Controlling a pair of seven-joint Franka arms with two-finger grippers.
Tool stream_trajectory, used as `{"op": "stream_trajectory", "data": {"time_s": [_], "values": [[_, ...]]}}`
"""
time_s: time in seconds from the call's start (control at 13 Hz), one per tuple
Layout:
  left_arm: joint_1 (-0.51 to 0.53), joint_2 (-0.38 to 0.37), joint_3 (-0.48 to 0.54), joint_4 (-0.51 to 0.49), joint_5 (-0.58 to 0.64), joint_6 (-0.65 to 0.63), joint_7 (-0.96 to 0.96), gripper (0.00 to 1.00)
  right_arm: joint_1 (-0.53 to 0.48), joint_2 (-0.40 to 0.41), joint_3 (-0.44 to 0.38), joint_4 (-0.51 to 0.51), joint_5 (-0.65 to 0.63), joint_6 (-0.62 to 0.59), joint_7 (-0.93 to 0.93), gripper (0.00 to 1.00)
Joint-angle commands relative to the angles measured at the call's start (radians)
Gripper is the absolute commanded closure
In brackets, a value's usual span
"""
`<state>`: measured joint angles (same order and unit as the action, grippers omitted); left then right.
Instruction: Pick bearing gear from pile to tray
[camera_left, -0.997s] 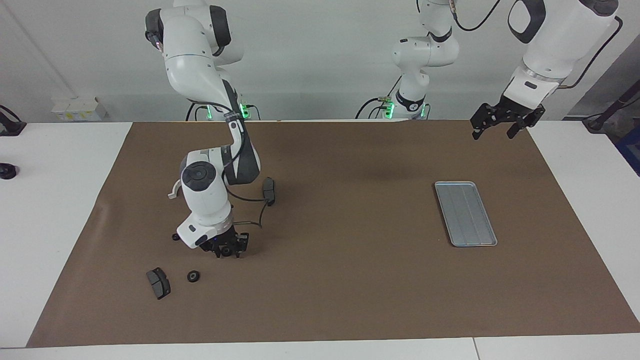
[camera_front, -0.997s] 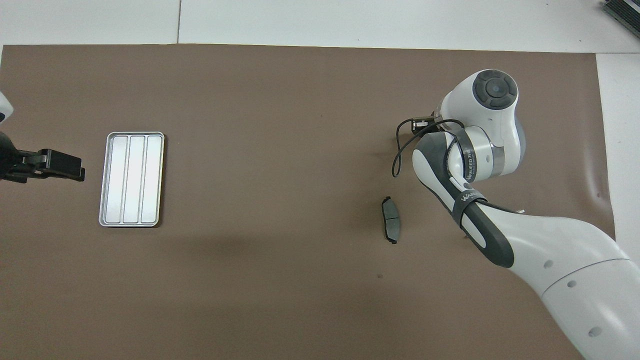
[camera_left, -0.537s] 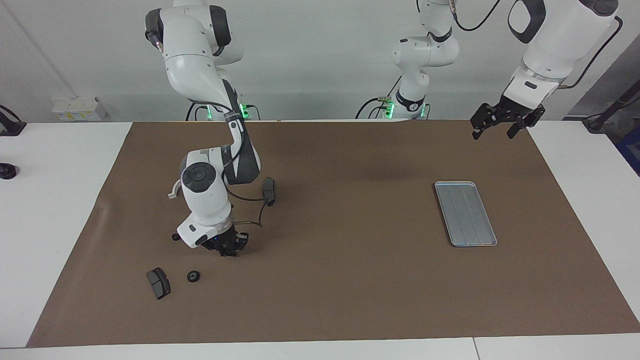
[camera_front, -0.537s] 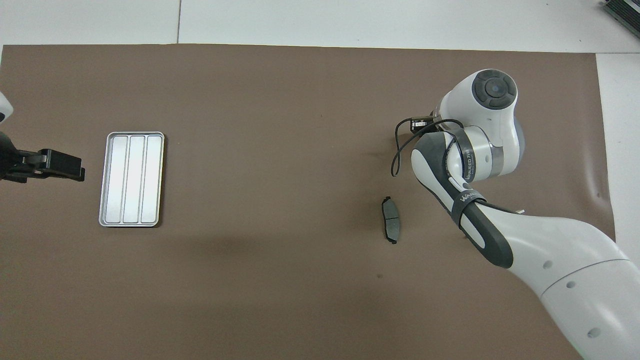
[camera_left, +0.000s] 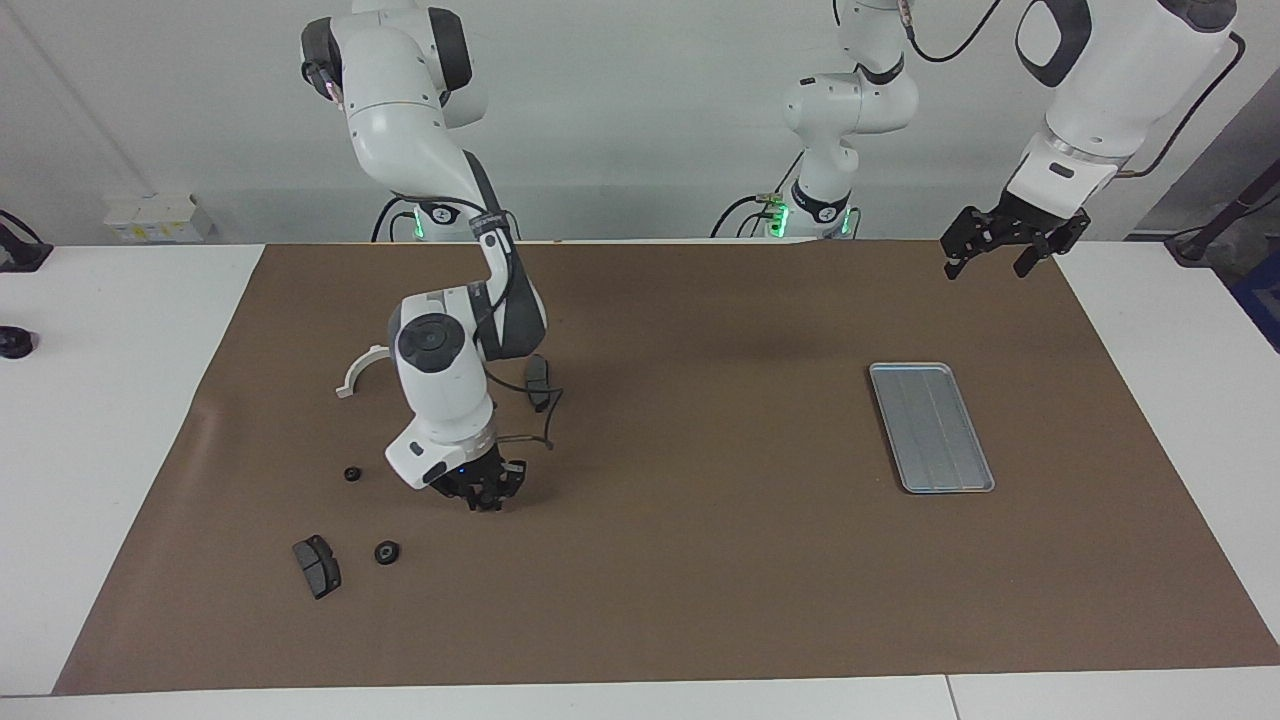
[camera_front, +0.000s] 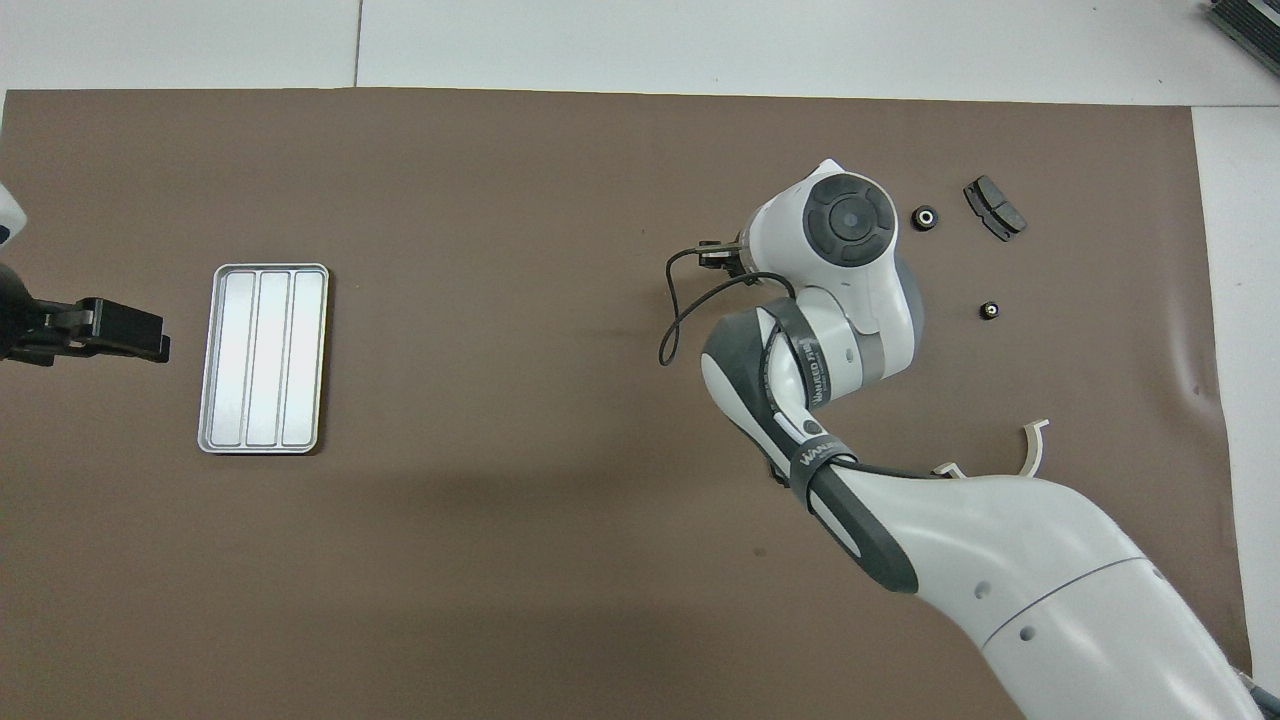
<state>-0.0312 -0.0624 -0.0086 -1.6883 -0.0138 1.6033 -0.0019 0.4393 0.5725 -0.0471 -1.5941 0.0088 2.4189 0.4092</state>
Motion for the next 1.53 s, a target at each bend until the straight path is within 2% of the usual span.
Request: {"op": "stream_trajectory", "data": {"time_s": [0.0,0.15,0.31,0.46,0.61,0.77,0.92,1.0,1.07,1.15,1.23,1.46], "values": [[0.010,-0.007,-0.008,-0.002,0.012,-0.013,0.000,0.00,0.085,-0.002,-0.004,-0.006,0.016,0.104,0.072,0.91],[0.010,-0.007,-0.008,-0.002,0.012,-0.013,0.000,0.00,0.174,0.007,-0.004,0.006,0.007,0.193,0.124,0.91],[0.010,-0.007,-0.008,-0.002,0.012,-0.013,0.000,0.00,0.261,0.010,-0.004,0.009,0.003,0.230,0.178,0.91],[0.010,-0.007,-0.008,-0.002,0.012,-0.013,0.000,0.00,0.282,0.027,-0.004,0.064,-0.001,0.230,0.189,0.91],[0.010,-0.005,-0.008,-0.001,0.012,-0.008,-0.001,0.00,0.344,0.082,-0.004,0.097,-0.001,0.233,0.198,0.99],[0.011,-0.007,-0.008,-0.008,0.012,0.001,-0.006,0.00,0.352,0.099,-0.004,0.109,-0.010,0.236,0.191,0.99],[0.014,-0.019,-0.005,-0.059,0.012,0.126,-0.024,0.00,0.360,0.096,-0.002,0.109,-0.012,0.236,0.189,0.99],[0.016,-0.027,-0.005,-0.091,0.012,0.176,-0.056,0.00,0.380,0.093,-0.002,0.108,-0.001,0.236,0.191,0.93],[0.017,-0.022,-0.005,-0.100,0.012,0.199,-0.070,0.00,0.387,0.092,-0.002,0.105,0.005,0.232,0.197,0.65],[0.020,-0.013,-0.005,-0.103,0.012,0.223,-0.072,0.00,0.394,0.090,-0.002,0.100,0.005,0.227,0.200,0.48],[0.020,0.005,-0.005,-0.113,0.012,0.256,-0.082,0.00,0.404,0.090,-0.002,0.098,0.010,0.223,0.232,0.36],[0.020,0.096,-0.005,-0.117,0.012,0.368,-0.165,0.00,0.415,0.087,0.000,0.111,0.011,0.216,0.293,0.26]]}}
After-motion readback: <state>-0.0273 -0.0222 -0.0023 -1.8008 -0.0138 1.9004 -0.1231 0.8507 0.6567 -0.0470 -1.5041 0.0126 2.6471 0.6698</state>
